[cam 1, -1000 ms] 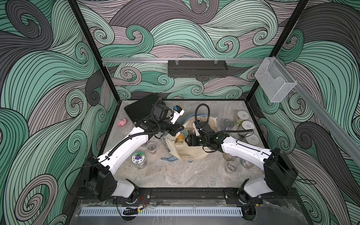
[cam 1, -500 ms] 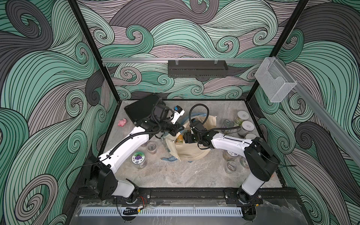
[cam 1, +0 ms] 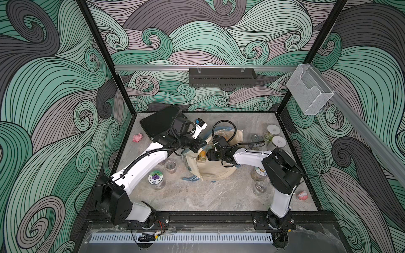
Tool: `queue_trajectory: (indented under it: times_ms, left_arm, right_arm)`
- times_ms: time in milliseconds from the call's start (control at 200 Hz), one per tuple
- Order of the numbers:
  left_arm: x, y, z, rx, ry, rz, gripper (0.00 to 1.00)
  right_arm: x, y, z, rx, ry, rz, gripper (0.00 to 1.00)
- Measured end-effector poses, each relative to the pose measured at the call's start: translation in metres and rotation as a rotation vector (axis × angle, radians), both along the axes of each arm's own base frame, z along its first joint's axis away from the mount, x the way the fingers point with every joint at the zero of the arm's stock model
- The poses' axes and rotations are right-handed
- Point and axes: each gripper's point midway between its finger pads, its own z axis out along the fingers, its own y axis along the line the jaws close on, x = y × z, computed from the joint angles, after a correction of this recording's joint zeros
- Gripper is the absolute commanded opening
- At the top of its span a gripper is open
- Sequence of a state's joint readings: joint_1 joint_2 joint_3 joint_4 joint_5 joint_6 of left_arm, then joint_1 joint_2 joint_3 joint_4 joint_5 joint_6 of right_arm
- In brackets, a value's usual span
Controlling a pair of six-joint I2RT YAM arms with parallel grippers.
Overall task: Take out the seed jars from the canvas bag
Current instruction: Place the canvas bag at the center of the board.
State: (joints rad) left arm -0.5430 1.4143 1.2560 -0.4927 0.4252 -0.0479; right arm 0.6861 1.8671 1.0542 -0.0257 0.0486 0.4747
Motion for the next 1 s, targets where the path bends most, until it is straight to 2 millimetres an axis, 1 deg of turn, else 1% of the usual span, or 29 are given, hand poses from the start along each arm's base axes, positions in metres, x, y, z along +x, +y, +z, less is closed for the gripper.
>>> queue_trajectory:
  times_ms: [145,225,325,430,485,550,620,811,906,1001]
  left_arm:
    - [0.007,-0.002,-0.004,-0.018,0.04,0.012,0.0]
    - [0.011,-0.002,-0.006,-0.025,0.056,0.021,0.0]
    - [0.017,0.002,-0.006,-0.037,0.075,0.044,0.0]
    - [0.028,0.008,-0.005,-0.063,0.101,0.08,0.0]
    - [0.034,0.012,-0.005,-0.081,0.12,0.095,0.0]
    - [0.041,0.016,-0.006,-0.103,0.145,0.105,0.0]
    - [0.048,0.02,-0.007,-0.125,0.174,0.116,0.0]
    - [0.06,0.027,-0.013,-0.165,0.232,0.139,0.0]
    - [0.062,0.03,-0.013,-0.175,0.243,0.147,0.0]
    - [0.064,0.031,-0.013,-0.182,0.253,0.151,0.0]
  right_arm:
    - [0.006,0.003,0.002,0.016,-0.006,0.001,0.71]
    - [0.008,0.006,0.0,0.019,-0.005,0.006,0.66]
    - [0.008,0.007,-0.001,0.023,-0.003,0.007,0.63]
    - [0.008,0.007,0.001,0.027,-0.007,0.006,0.62]
    - [0.007,0.005,0.004,0.031,-0.011,0.004,0.6]
    - [0.006,0.003,0.012,0.04,-0.023,0.0,0.59]
    - [0.006,0.002,0.025,0.055,-0.044,-0.005,0.59]
    - [0.008,-0.002,0.072,0.109,-0.135,-0.018,0.59]
    - [0.005,-0.005,0.086,0.127,-0.161,-0.019,0.59]
    - [0.002,-0.008,0.096,0.137,-0.176,-0.017,0.58]
